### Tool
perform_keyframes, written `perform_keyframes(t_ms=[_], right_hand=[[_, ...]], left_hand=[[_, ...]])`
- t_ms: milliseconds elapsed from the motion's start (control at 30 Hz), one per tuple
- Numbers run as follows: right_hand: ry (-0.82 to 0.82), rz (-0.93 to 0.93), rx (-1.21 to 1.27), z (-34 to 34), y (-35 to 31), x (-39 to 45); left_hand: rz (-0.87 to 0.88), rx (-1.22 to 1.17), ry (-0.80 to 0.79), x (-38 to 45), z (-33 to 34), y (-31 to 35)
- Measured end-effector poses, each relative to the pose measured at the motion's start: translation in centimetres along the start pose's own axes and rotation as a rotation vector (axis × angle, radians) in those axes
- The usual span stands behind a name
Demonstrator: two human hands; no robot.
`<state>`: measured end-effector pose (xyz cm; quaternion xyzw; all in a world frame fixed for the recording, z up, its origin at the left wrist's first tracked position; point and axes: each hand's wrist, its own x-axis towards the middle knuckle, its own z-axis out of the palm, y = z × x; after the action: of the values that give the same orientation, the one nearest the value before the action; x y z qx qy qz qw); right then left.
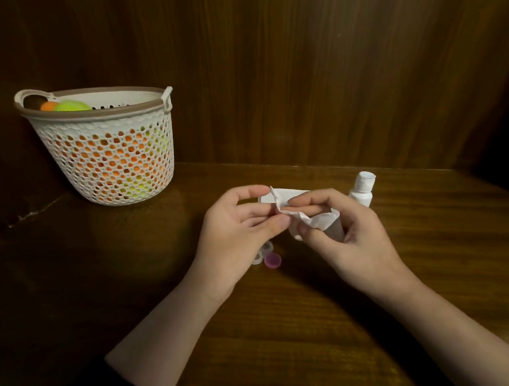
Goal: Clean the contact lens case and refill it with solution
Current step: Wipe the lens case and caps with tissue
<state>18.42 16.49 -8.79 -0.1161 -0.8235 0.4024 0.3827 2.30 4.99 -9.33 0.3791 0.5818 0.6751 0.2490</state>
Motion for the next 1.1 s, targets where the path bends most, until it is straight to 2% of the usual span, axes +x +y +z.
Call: perform_keyframes(t_ms=[200, 267, 500, 667, 867, 1000, 1100], right_hand=[[-0.033, -0.010, 0.191, -0.08, -0.32, -0.14], [-0.057, -0.013, 0.182, 0.12, -0.40, -0.22], [-0.050, -0.034, -0.265, 0.00, -0.45, 0.17], [-0.035, -0.053, -0.394, -0.09, -0.56, 0.25], [0.048, 0.005, -0.161, -0.14, -0.61, 0.21], [-0.009, 0.106, 0.198, -0.21, -0.63, 0.06], [-0.022, 0.154, 0.361, 0.06, -0.68, -0.13]], left_hand=[[-0.104, -0.337, -0.057, -0.29, 0.07, -0.10], [-0.109, -0.401, -0.080, -0.28, -0.03, 0.02], [-0.056, -0.265, -0.028, -0.28, -0.31, 0.28], [0.015, -0.134, 0.020, -0.17, -0.46, 0.39], [0.015, -0.134, -0.013, -0.13, -0.46, 0.36], [-0.010, -0.145, -0.043, -0.28, -0.29, 0.31], [-0.033, -0.198, -0.078, -0.33, -0.28, 0.49]])
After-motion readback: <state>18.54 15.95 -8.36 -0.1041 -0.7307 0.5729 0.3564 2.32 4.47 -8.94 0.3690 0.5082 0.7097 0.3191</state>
